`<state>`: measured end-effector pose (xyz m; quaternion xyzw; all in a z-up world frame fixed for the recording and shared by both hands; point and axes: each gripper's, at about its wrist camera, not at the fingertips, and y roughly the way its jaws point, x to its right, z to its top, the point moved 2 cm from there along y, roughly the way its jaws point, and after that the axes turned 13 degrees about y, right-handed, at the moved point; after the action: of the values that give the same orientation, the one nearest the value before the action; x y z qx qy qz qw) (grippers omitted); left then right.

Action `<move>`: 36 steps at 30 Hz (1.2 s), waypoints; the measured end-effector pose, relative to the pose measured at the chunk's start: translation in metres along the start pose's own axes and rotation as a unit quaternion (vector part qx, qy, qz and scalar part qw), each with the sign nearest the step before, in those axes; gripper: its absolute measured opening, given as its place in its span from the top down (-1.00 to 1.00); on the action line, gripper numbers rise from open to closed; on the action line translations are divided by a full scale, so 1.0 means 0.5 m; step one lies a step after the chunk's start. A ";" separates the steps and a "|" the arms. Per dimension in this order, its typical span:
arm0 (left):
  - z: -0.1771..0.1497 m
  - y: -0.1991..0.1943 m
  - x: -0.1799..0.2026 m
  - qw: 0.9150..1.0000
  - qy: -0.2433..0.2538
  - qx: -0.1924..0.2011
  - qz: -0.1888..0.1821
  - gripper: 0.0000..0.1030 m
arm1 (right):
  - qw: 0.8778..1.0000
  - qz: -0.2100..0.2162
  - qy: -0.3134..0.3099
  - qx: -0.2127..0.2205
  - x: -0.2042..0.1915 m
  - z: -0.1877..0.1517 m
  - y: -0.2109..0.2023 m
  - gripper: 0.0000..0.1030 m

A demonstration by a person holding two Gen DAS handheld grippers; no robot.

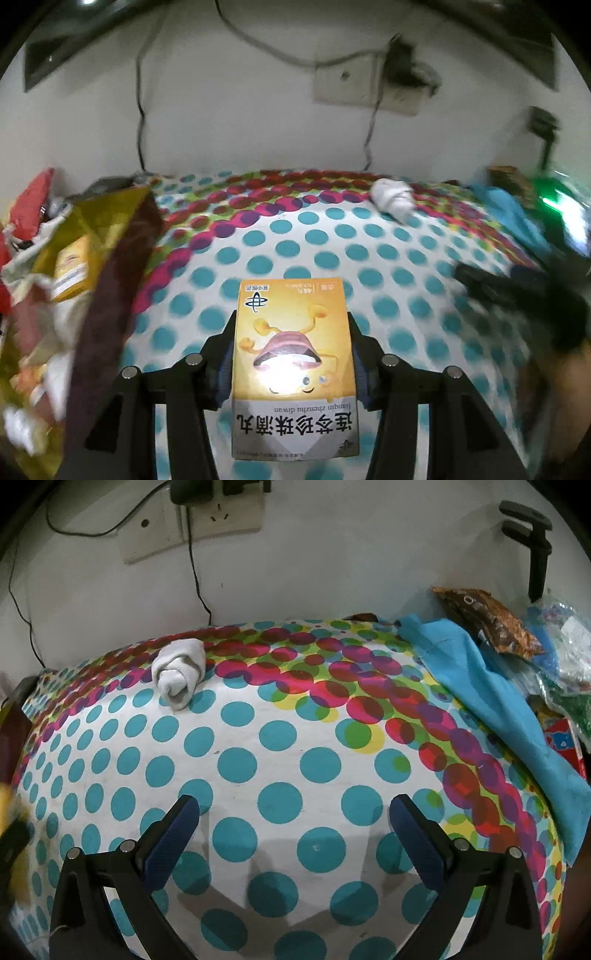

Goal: Organize objects
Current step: 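Lift the yellow box with the left gripper while the right grasps the white rolled sock, then place the yellow box into the tin with the left gripper while the right carries the sock over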

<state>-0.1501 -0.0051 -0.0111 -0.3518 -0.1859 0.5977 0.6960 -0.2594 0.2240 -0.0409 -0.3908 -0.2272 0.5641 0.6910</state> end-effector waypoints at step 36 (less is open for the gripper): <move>-0.198 -0.240 -0.059 0.999 -0.046 0.028 0.007 0.00 | 0.994 0.065 -0.084 0.026 -0.174 -0.019 -0.014 0.49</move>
<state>-0.0052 -0.0643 0.0114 -0.3053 -0.1988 0.6231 0.6921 -0.2704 0.1378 -0.0299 -0.3381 -0.2441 0.6447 0.6407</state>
